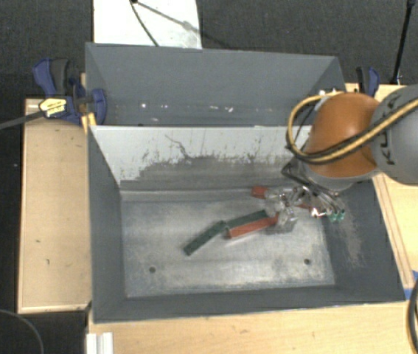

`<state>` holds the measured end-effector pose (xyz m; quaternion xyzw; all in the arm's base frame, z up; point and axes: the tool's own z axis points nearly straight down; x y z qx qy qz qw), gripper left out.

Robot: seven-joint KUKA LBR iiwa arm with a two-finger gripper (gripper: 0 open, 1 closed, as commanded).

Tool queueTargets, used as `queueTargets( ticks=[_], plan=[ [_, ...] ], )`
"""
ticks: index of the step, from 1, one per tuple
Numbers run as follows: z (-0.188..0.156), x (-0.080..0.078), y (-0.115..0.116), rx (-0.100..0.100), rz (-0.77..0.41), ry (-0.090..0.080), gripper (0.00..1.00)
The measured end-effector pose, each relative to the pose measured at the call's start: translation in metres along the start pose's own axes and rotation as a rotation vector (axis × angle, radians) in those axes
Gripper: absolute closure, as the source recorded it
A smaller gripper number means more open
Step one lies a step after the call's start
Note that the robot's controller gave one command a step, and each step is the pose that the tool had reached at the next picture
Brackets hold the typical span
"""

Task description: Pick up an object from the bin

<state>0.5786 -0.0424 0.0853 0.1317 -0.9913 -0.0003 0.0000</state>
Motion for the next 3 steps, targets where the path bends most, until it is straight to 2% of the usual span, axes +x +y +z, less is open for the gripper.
queueTargets(
  ticks=[1, 2, 3],
  plan=[
    [-0.149, 0.014, 0.029, 0.003, -0.041, -0.011, 1.00],
    [-0.144, 0.015, 0.029, 0.001, -0.040, -0.003, 0.00],
    [0.017, -0.033, 0.078, -0.002, -0.039, 0.002, 0.00]
  ],
)
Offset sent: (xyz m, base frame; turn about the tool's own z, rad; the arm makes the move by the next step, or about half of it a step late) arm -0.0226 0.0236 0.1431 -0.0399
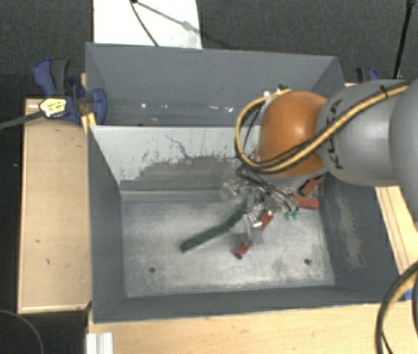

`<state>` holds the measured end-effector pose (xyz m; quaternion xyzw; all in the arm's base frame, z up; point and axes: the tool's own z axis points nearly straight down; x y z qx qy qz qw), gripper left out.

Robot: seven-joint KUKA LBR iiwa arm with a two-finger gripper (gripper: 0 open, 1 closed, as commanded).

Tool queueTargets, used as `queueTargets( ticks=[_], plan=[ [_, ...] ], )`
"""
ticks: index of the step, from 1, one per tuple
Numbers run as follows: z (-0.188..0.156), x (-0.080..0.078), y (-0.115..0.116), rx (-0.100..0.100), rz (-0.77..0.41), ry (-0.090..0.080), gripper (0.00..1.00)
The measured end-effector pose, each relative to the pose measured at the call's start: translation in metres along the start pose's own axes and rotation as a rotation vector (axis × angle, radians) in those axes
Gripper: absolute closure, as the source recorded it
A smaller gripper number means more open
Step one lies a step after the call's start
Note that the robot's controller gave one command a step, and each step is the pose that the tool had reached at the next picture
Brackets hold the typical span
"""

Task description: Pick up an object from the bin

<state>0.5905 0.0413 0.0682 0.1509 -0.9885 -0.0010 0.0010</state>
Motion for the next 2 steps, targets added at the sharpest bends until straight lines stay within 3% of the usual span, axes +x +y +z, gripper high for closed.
queueTargets(
  ticks=[1, 2],
  plan=[
    [-0.004, -0.001, -0.002, 0.002, 0.002, -0.005, 1.00],
    [-0.155, 0.010, -0.021, 0.006, -0.004, -0.013, 1.00]
  ],
)
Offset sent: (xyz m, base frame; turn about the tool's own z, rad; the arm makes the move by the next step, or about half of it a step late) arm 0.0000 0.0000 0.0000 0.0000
